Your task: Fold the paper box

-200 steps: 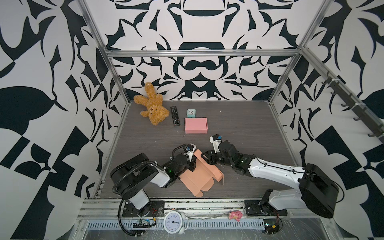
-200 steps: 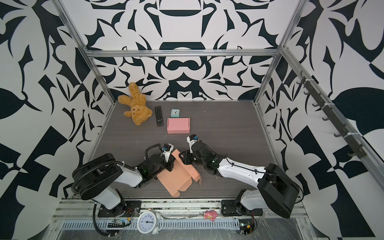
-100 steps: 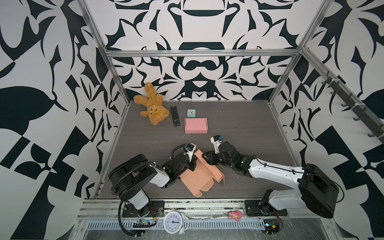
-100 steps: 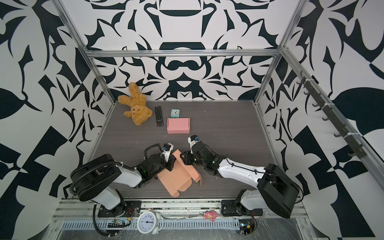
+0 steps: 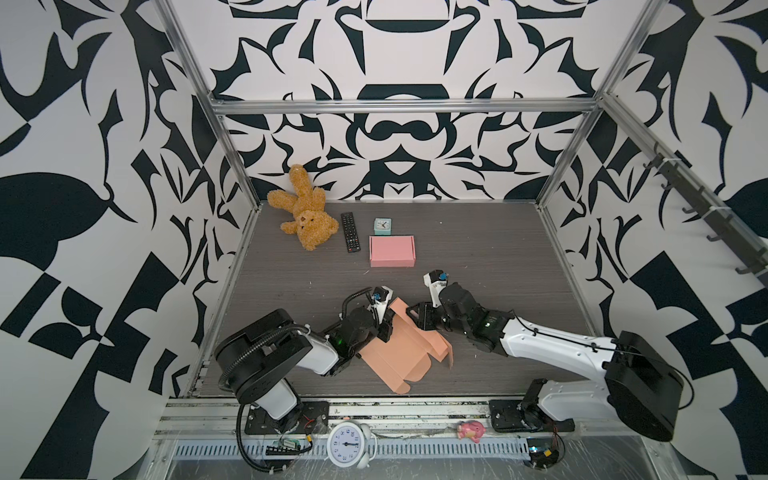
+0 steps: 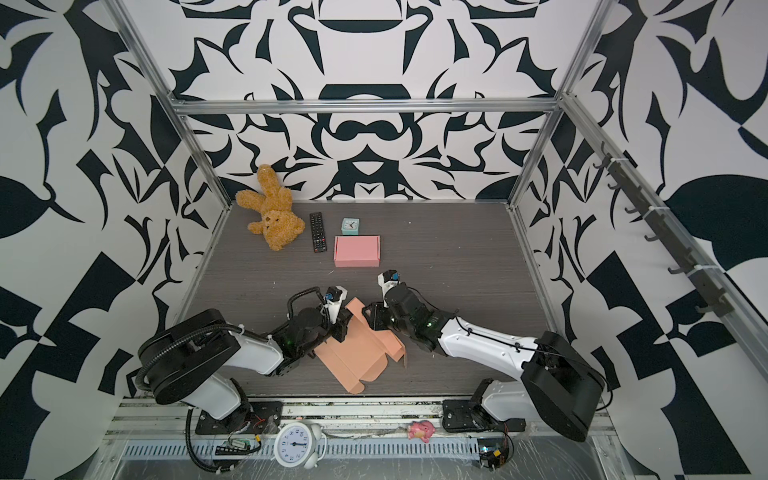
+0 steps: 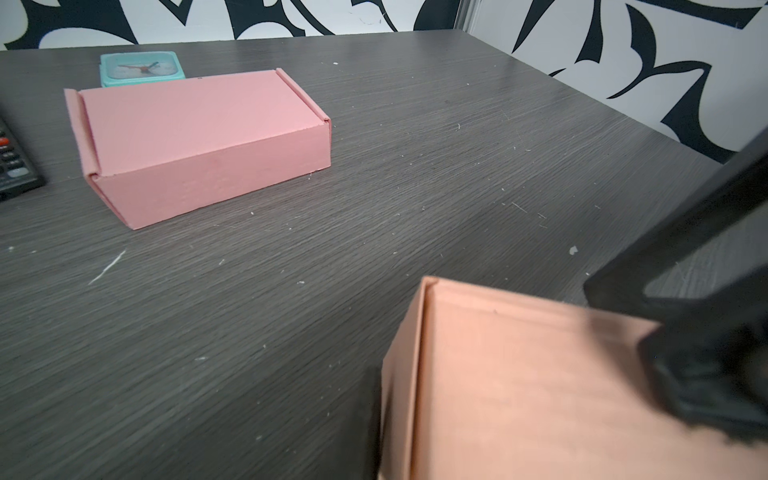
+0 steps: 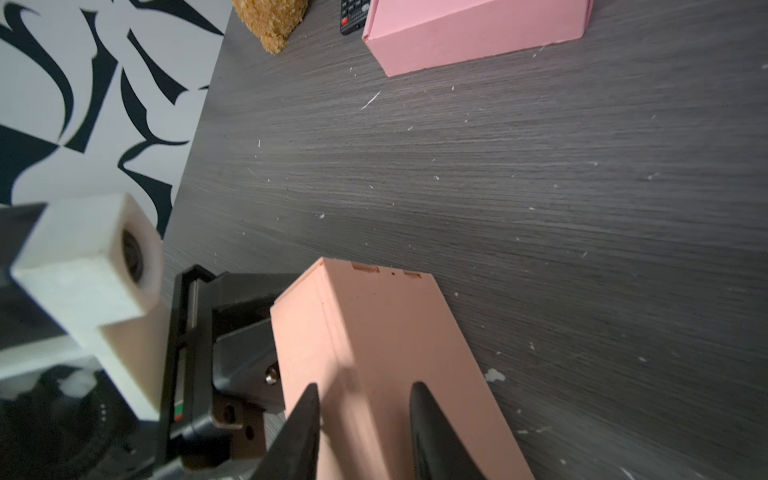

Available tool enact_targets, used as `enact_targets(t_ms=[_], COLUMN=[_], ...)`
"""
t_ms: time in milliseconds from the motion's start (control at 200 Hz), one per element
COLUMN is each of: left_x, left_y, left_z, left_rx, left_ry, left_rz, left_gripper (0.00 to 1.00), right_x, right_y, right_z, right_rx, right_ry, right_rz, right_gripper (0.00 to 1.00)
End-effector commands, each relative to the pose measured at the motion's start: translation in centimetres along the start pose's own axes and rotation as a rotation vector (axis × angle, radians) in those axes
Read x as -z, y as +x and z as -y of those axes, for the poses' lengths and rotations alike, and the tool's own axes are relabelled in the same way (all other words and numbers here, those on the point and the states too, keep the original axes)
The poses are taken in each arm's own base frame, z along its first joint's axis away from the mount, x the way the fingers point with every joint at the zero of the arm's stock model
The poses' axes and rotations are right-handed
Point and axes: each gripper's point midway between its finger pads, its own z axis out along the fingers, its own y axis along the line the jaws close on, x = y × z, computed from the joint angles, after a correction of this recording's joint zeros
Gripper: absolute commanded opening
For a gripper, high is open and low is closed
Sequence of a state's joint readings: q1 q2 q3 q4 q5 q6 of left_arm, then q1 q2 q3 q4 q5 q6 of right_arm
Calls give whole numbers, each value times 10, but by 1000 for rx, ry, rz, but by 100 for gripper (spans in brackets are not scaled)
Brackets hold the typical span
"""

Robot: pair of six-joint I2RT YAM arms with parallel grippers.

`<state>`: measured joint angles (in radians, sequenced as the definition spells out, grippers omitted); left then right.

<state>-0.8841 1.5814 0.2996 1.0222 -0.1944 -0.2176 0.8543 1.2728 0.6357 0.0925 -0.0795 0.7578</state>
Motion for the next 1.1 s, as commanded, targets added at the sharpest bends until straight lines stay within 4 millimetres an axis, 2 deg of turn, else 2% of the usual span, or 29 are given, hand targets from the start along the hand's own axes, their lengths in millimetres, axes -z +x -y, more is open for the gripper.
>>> enact_targets(t_ms=[0, 165, 415, 435, 500, 630, 785, 920, 1095], left_x=[4, 12, 23, 28, 32, 40, 49, 52, 52], left_y=[-13, -20, -31, -40, -43, -50, -54, -54, -54], left_z=[4, -3, -8, -7, -10, -14, -20, -23, -24], left_rx=[15, 61, 177, 190, 216, 270, 319, 327, 336], left_ry=[11, -32, -96, -94, -114, -142, -171, -188, -203], left_rz=[29, 26, -68, -46, -60, -74, -76, -86, -100], left_gripper=[17, 16, 14, 14, 13, 12, 11, 10, 10], right_x=[20, 56, 98, 101, 110, 128, 162, 172, 166], right_y=[-17, -30, -45, -46, -50, -57, -75, -79, -74], right_z=[-11, -13, -14, -14, -17, -20, -17, -18, -27], right_rx=[72, 151, 221, 224, 234, 274, 308, 325, 372], right_ry=[17, 65, 118, 118, 116, 139, 211, 223, 232], right_rz=[35, 77, 134, 140, 161, 185, 274, 283, 252], right_gripper=[43, 45, 31, 30, 28, 26, 25, 21, 16])
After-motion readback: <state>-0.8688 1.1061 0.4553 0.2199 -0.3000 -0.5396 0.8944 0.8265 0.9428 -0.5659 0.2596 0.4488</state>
